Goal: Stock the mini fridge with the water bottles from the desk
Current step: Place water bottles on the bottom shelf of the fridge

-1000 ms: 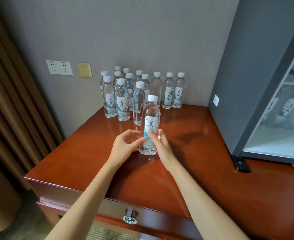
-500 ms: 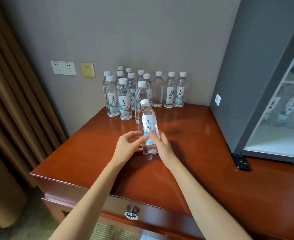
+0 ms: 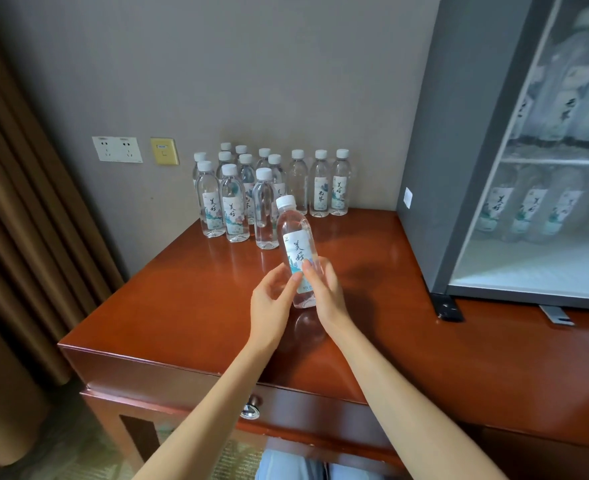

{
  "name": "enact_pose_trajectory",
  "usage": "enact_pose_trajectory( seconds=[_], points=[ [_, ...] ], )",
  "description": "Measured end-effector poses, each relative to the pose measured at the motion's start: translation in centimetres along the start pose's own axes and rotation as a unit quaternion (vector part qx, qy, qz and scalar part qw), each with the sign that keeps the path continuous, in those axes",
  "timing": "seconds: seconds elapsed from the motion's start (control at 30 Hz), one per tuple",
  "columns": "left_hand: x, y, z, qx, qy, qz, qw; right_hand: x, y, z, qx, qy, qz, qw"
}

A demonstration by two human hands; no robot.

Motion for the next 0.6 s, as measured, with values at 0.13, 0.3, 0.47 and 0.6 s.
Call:
enact_pose_trajectory(
  seconds=[0.13, 0.3, 0.47, 0.6],
  points=[
    [-2.2, -3.1, 0.5, 0.026, -0.045, 0.002, 0.999, -1.4, 3.1, -0.6, -0.008, 0.039, 0.029, 0.999],
    [-4.5, -7.8, 0.8, 0.077, -0.113, -0.036, 0.990, -3.2, 8.7, -1.5, -0.043, 0.092, 0.092, 0.991],
    [-6.2, -12.9, 0.5, 0.121, -0.178, -0.117, 0.969, -4.8, 14.6, -2.0, -0.041, 0.114, 0.148, 0.981],
    [-7.5, -17.0, 0.2, 0.146, -0.215, -0.202, 0.944, -6.1, 19.4, -2.6, -0.032, 0.118, 0.203, 0.972]
  ],
)
Point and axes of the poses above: each hand's wrist, its own x-axis towards the middle knuckle, its own y-axis out of the back of the hand, z = x × y, the point moved 2 cm from there along x, towards the middle knuckle, and after that the axes turned 7 degrees about -x, right-handed, at the moved point
